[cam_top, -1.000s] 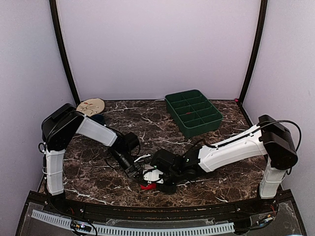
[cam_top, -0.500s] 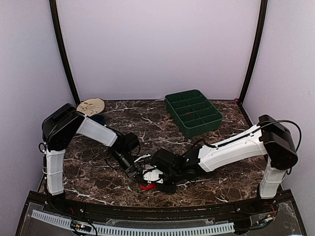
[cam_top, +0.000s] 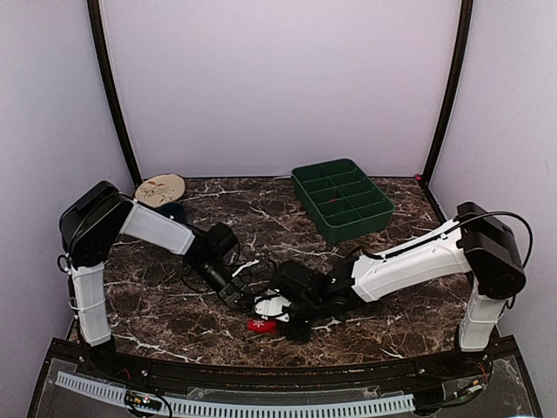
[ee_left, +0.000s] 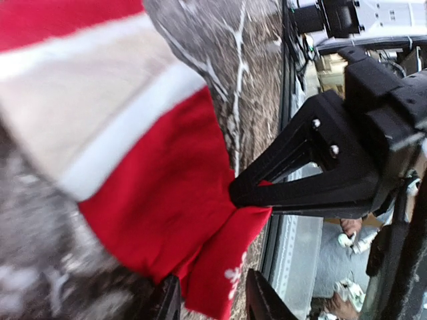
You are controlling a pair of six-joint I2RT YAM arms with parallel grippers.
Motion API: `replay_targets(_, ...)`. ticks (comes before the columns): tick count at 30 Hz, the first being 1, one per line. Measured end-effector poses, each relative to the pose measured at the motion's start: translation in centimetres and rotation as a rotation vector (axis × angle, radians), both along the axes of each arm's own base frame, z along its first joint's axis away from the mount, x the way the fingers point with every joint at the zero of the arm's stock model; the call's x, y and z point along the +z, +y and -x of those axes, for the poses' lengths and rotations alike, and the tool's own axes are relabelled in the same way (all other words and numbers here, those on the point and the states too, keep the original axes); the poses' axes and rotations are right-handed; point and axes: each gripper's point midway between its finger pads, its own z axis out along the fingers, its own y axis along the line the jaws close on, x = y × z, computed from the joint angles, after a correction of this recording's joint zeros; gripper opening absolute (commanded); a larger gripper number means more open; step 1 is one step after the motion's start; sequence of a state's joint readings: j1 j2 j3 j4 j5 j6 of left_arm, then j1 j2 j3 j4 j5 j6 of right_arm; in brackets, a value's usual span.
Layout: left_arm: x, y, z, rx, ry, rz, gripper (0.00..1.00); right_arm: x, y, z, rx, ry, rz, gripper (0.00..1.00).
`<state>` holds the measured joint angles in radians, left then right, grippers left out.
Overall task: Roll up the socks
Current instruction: Roll the sock at the center of the board.
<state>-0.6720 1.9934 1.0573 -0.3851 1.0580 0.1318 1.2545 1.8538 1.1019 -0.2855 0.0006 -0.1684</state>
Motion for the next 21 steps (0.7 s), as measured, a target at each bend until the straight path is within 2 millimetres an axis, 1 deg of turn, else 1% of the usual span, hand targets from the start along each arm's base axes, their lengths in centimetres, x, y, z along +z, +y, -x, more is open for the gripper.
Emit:
replay_targets(5, 0.6, 0.3, -1.4, 0.062, -0.075, 0.002, 0.38, -0.1, -0.1, -0.4, -0.045, 0.068, -0.033, 0.0)
replay_targets(9, 0.9, 0.5, -2.0, 0.102, -0.126, -0.007, 0.38, 0.0, -0.4, -0.3, -0.07, 0.108, -0.056, 0.0)
replay_targets(14, 1.2, 1.2, -2.8, 0.171, -0.229, -0.025, 0.4, -0.1, -0.8, -0.4, -0.107, 0.171, -0.081, 0.0)
replay_targets(18, 2.3, 2.1, -3.1, 0.235, -0.34, -0.004, 0.42, -0.1, -1.1, -0.5, -0.144, 0.244, -0.106, 0.0)
replay_targets(21, 3.3, 2.3, -3.3, 0.263, -0.426, 0.024, 0.44, -0.1, -1.3, -0.6, -0.169, 0.312, -0.126, 0.0)
